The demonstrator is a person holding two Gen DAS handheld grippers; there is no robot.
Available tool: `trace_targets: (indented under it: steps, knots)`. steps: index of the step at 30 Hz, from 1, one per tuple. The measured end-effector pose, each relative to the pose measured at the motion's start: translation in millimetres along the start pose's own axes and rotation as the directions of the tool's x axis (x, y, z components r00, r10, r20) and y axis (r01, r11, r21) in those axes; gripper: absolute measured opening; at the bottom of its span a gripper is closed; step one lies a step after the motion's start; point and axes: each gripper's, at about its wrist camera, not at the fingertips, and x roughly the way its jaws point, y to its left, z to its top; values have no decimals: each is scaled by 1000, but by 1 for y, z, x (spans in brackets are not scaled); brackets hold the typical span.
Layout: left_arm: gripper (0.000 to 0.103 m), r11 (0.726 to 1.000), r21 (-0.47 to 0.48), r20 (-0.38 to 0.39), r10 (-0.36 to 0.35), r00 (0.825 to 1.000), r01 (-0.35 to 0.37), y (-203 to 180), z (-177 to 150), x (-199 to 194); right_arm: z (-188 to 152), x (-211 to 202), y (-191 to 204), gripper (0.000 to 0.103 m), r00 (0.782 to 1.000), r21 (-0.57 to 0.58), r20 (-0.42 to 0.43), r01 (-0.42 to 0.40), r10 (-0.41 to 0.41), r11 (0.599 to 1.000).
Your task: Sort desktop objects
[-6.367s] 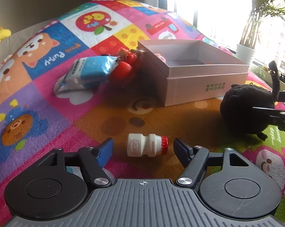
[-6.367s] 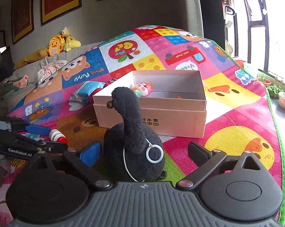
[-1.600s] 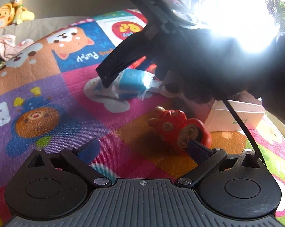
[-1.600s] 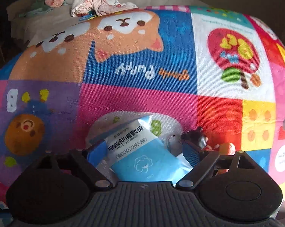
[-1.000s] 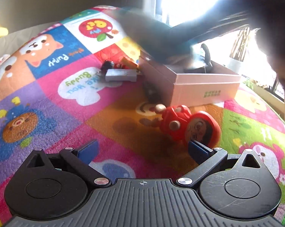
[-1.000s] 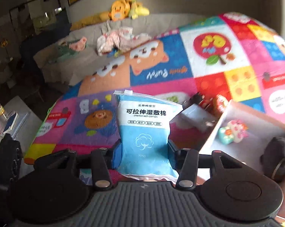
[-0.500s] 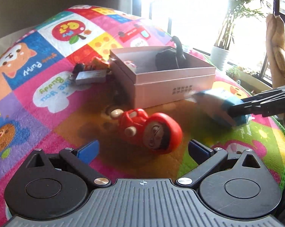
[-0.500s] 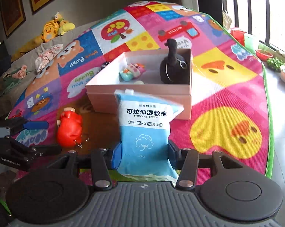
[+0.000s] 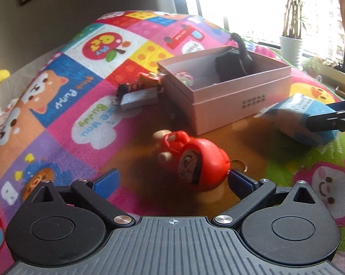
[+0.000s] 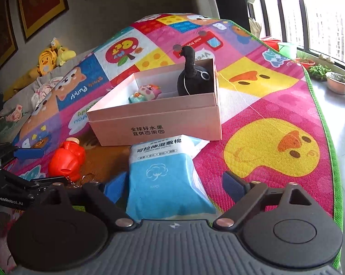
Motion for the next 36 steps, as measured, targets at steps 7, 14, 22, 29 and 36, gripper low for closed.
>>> trace_targets:
  steps: [7, 14, 22, 29, 36]
  knots:
    - [103, 989, -51, 33, -135, 990, 136, 7, 4, -1, 0, 6, 5, 103, 1000, -22, -28, -3, 3, 1000]
    - [103, 985, -95, 37, -143, 989, 146, 3, 21, 32, -1, 9, 6, 103, 999, -23, -42, 8, -9, 1000]
    - [103, 933, -108, 31, -341, 940, 342, -12, 10, 21, 0, 3, 4, 103, 1000, -18, -8, 8, -8, 1000]
    - [103, 984, -92, 40, -149, 988, 152, -11, -12, -10, 26, -13, 58, 103, 997, -194, 55, -42, 54, 980]
    - [103, 972, -227, 0, 55, 998, -54, 48, -42, -30, 37, 39, 131, 94, 984, -264, -108, -167, 143, 950]
